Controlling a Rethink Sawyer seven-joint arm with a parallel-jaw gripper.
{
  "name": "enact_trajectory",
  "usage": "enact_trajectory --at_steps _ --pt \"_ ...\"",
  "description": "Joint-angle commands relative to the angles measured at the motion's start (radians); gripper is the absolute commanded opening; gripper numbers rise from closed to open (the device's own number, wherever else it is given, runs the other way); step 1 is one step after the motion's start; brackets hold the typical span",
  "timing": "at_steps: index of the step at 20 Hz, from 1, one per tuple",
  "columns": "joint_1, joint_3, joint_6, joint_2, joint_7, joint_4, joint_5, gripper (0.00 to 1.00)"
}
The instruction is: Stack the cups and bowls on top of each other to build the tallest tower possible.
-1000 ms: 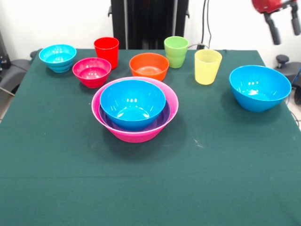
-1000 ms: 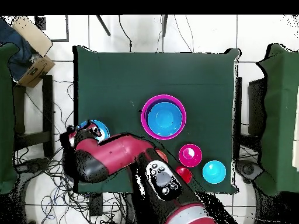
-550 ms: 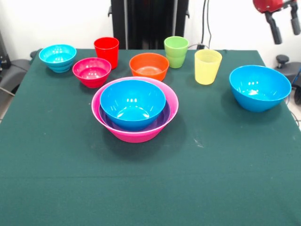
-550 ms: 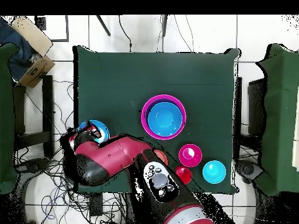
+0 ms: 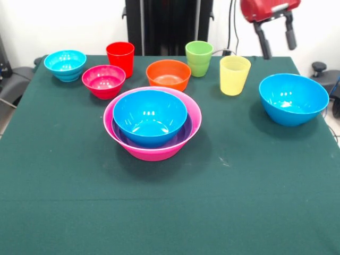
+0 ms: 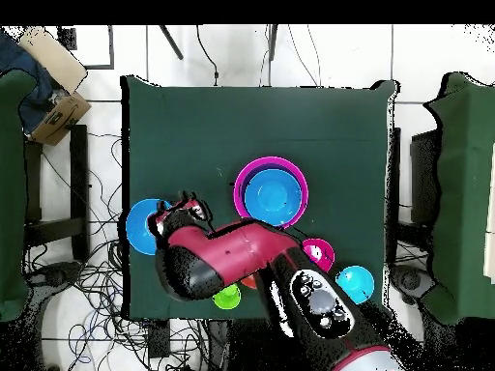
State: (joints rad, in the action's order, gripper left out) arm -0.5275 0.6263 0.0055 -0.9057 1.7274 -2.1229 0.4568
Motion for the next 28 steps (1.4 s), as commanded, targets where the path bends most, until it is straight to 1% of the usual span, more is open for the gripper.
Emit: enact_trajectory --at_steps 1,2,3,9,16,18,23,28 --pt "-0.016 0.040 0.008 0.071 0.026 -0.038 0.106 1.00" --pt "-0.014 0.038 0.009 0.072 0.028 -0.036 0.108 1.00" --pt "0.001 0.020 0.001 0.073 0.036 -0.031 0.111 1.00" --pt "0.125 -0.119 -0.085 0.115 0.076 0.015 0.140 1.00" --pt "0.194 -0.216 -0.166 0.169 0.077 0.041 0.164 1.00" --pt "0.190 -0.216 -0.173 0.175 0.073 0.041 0.169 1.00" --pt "0.111 -0.145 -0.143 0.163 0.057 0.017 0.195 1.00" --pt "0.063 -0.104 -0.132 0.159 0.049 0.003 0.216 1.00"
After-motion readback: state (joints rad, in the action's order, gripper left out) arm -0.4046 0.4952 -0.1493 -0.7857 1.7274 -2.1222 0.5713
